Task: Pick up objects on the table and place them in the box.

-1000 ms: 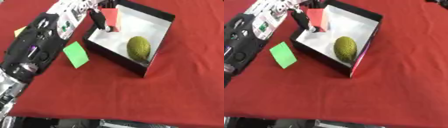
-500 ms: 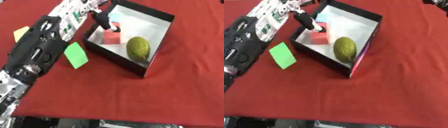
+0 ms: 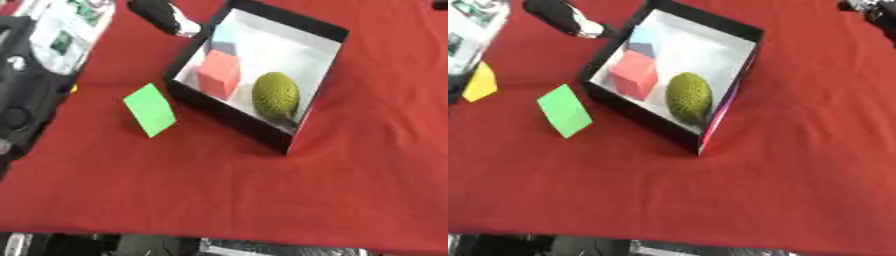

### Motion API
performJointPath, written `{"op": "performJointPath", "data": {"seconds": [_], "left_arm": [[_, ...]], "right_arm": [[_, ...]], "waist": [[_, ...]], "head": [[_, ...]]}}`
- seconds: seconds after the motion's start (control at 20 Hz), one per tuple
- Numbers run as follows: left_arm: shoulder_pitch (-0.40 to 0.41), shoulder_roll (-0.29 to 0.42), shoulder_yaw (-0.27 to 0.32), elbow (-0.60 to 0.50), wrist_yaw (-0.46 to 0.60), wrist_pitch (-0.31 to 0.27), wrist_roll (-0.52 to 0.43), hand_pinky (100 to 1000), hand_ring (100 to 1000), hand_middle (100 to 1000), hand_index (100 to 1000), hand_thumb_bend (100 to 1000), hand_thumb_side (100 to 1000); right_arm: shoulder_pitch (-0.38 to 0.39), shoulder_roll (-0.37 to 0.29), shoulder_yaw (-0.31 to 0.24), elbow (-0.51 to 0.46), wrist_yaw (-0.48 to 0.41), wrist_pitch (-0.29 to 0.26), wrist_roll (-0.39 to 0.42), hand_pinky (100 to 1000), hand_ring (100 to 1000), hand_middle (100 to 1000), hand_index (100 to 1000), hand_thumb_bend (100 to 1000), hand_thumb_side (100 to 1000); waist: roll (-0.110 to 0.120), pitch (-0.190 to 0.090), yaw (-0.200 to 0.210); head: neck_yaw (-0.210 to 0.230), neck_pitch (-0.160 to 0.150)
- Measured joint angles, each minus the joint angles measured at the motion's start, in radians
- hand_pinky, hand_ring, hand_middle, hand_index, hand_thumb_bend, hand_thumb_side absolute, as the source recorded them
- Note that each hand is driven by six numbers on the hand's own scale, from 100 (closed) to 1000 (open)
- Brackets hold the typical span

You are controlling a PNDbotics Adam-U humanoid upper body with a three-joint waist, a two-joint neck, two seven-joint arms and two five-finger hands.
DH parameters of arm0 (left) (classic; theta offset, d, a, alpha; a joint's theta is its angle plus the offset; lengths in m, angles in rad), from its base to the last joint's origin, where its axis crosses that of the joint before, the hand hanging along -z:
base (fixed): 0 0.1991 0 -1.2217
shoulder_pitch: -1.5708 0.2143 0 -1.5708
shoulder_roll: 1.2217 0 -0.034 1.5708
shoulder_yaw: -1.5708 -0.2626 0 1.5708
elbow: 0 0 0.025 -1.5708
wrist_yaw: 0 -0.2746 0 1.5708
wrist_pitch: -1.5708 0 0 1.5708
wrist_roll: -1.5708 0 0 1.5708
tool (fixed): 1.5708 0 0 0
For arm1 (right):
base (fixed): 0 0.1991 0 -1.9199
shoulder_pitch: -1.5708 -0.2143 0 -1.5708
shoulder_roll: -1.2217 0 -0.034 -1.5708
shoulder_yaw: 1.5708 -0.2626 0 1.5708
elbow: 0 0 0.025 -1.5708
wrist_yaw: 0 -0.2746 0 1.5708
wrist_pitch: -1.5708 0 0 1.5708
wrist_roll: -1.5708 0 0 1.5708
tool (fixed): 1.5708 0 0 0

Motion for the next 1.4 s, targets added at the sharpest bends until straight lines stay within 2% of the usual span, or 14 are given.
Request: {"op": "performJointPath", "data": {"seconds": [0.05,0.1,0.25,0.45,0.9,1.4], "left_arm": [[0.018,0.046,-0.001,-0.052,0.037,0.031,-0.019,788,751,693,815,605,346],[0.036,0.090,-0.001,-0.100,0.073,0.061,-0.037,789,752,695,815,624,422],[0.095,0.199,-0.001,-0.217,0.162,0.139,-0.075,790,753,696,819,623,466],[0.153,0.280,-0.003,-0.290,0.245,0.222,-0.099,790,755,695,820,651,489],[0.176,0.299,-0.058,-0.292,0.299,0.280,-0.137,805,766,696,816,732,541],[0.166,0.294,-0.130,-0.240,0.293,0.261,-0.187,818,781,711,824,741,562]], "right_arm": [[0.008,-0.003,-0.002,0.000,0.001,-0.001,-0.003,901,898,766,871,100,509],[0.014,-0.004,-0.005,0.000,0.003,-0.002,-0.006,901,899,766,871,100,525],[0.025,-0.004,-0.006,0.000,0.012,-0.004,-0.009,901,899,766,870,100,528],[0.028,-0.004,-0.007,0.000,0.022,-0.005,-0.012,901,899,766,870,100,531],[0.031,-0.004,-0.010,0.004,0.034,-0.005,-0.012,902,899,766,870,100,542],[0.032,-0.001,-0.007,0.010,0.044,-0.004,-0.003,902,899,766,869,100,552]], "waist": [[0.000,-0.001,0.004],[0.000,-0.003,0.006],[-0.001,-0.004,0.010],[-0.003,-0.004,0.011],[-0.008,-0.003,0.010],[-0.012,-0.003,0.012]], "head": [[-0.006,0.001],[-0.011,0.001],[-0.021,0.001],[-0.026,0.001],[-0.027,-0.001],[-0.026,-0.005]]}}
